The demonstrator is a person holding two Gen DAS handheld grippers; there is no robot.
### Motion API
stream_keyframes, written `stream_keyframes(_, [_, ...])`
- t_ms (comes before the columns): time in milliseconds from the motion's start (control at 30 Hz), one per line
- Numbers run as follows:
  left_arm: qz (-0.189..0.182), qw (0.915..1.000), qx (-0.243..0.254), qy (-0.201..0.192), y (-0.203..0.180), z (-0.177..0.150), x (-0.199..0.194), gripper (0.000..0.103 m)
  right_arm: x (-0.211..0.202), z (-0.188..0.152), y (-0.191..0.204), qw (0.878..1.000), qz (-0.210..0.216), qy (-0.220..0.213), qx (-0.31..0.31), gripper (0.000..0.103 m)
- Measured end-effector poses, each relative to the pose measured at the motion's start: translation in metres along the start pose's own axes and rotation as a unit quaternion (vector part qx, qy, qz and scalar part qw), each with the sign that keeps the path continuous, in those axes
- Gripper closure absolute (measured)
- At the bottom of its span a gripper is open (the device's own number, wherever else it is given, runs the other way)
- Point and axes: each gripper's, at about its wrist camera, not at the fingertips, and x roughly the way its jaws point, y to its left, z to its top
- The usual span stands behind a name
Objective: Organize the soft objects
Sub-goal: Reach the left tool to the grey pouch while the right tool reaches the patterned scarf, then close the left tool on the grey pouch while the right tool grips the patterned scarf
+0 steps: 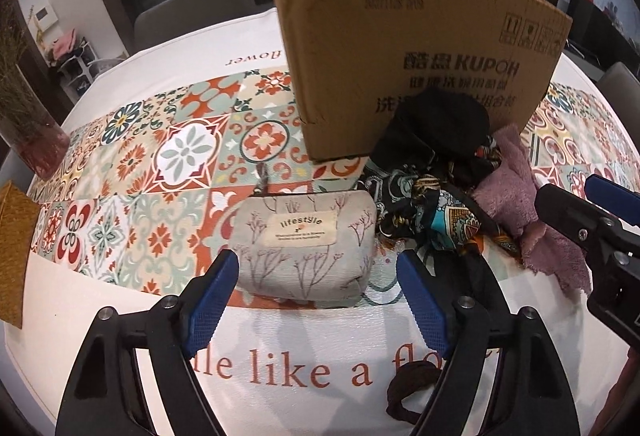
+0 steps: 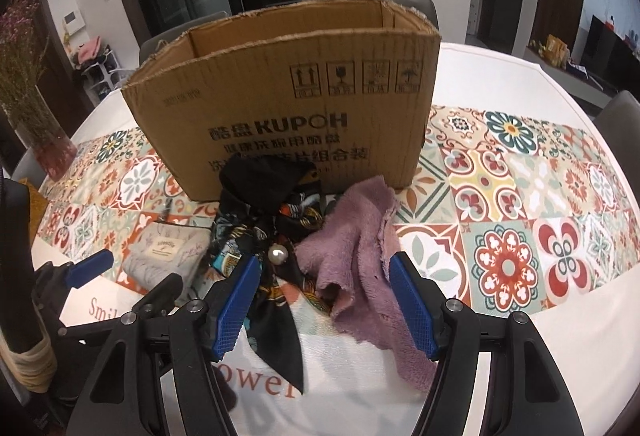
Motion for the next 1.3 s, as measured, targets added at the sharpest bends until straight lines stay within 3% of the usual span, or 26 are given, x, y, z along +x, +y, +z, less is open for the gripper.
stream_keyframes(400, [0.006,0.9989,0.034,0.03,-0.017,-0.009,0.03,0.044,0.013,-0.004,-0.002,1.0,0.005,0.015,0.003,0.035])
stream_keyframes(567, [-0.015,0.9988,0.028,0.037,-0.014,-0.01,0.038,0.074,0.016,-0.005,0.001,1.0,0.007,0.018,0.0,0.035])
stream_keyframes(633, [-0.025,0.9986,0.026,0.039,-0.012,-0.008,0.039,0.079,0.016,-0.005,0.003,1.0,0.008,0.018,-0.001,0.035])
stream_keyframes(867, [-0.039,0.9983,0.009,0.043,-0.003,-0.004,0.034,0.086,0.016,-0.003,0.008,1.0,0.006,0.016,-0.005,0.035])
stream_keyframes(1300, [-0.036,0.9983,-0.031,0.035,0.033,-0.001,0.016,0.087,0.024,-0.001,0.047,0.999,0.03,0.024,-0.037,0.035])
